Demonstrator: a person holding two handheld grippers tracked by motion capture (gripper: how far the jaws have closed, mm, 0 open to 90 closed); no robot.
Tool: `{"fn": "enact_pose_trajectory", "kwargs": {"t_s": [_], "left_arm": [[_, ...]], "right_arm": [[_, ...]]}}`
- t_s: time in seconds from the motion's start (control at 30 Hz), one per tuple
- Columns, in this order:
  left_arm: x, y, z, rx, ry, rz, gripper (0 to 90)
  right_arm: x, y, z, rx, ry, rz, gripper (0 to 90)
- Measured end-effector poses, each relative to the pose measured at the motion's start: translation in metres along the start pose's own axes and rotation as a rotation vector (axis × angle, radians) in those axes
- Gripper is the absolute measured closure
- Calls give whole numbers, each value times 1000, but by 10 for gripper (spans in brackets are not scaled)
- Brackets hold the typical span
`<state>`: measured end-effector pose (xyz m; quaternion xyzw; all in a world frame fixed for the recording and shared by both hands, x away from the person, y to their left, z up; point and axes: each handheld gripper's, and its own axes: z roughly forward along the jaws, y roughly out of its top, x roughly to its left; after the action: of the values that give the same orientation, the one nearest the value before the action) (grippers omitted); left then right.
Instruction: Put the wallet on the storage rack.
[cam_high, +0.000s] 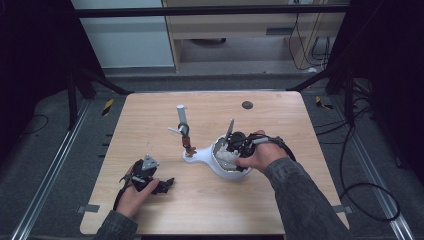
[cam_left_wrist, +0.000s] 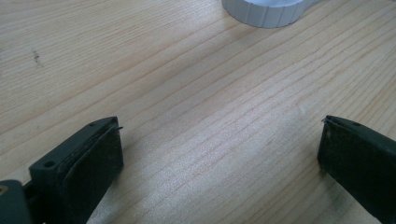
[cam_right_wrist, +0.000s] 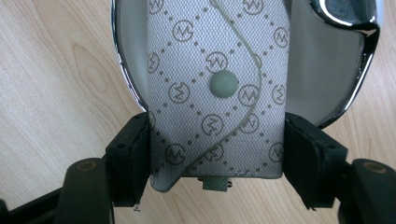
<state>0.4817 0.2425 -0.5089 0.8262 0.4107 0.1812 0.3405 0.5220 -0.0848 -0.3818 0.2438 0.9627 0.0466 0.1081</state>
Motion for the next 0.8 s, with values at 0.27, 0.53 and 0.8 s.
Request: {"fn": "enact_pose_trajectory", "kwargs": {"t_s": [0.27, 0.53, 0.8], "left_arm": [[0, 0, 0, -1, -1, 0, 0], [0, 0, 0, -1, 0, 1, 0], [0, 0, 0, -2, -1, 1, 0]], "right_arm": [[0, 3, 1, 4, 6, 2, 310], [-2, 4, 3, 6, 8, 4, 309], [-3, 6, 5, 10, 12, 6, 308]]}}
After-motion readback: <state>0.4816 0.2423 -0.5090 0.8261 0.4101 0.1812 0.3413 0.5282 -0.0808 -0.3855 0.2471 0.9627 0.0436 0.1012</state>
